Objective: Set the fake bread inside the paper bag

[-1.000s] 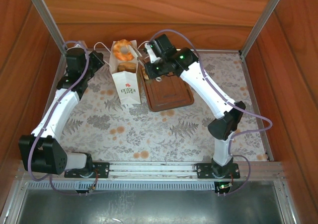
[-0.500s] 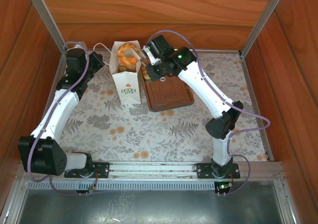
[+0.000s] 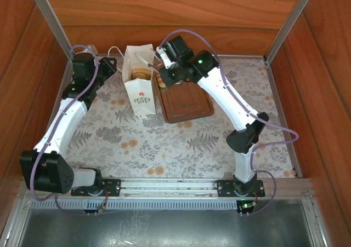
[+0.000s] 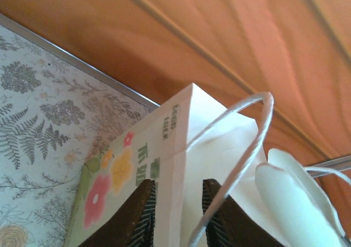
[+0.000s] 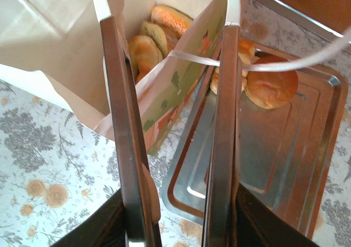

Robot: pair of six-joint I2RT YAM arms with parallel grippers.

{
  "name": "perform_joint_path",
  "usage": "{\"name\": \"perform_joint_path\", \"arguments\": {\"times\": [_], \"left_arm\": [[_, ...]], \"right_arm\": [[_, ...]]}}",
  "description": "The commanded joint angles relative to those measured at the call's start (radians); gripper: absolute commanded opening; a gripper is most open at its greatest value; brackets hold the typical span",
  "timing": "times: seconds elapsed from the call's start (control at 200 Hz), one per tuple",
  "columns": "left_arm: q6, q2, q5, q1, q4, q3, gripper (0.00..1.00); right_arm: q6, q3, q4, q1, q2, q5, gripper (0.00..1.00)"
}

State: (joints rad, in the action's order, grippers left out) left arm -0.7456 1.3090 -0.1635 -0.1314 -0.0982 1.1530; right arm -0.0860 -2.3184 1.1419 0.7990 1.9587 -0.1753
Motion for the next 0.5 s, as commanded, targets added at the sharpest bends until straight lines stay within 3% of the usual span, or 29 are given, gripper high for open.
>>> {"name": "perform_joint_path", "arguments": {"times": [0.0, 0.125, 0.235, 0.295, 0.5], "left_arm": [[0.024, -0.015, -0.027, -0.001, -0.019, 0.033, 0.32], [0.041, -0.047, -0.014, 0.001, -0.031, 0.018, 0.42], [0.052, -0.085, -0.005, 0.006, -0.031, -0.005, 0.68], [0.054, -0.105, -0.005, 0.011, -0.033, -0.02, 0.77], [0.052, -0.172, -0.001, 0.021, -0.044, -0.082, 0.87]], "right_arm": [[-0.011, -0.032, -0.091, 0.007, -0.084, 0.038, 0.43], [-0.011, -0.023, -0.142, 0.003, -0.156, 0.038, 0.43], [-0.014, 0.024, -0.187, -0.008, -0.235, 0.026, 0.43], [-0.018, 0.054, -0.195, -0.021, -0.282, 0.015, 0.43], [-0.064, 0.252, -0.216, -0.163, -0.456, 0.055, 0.43]]}}
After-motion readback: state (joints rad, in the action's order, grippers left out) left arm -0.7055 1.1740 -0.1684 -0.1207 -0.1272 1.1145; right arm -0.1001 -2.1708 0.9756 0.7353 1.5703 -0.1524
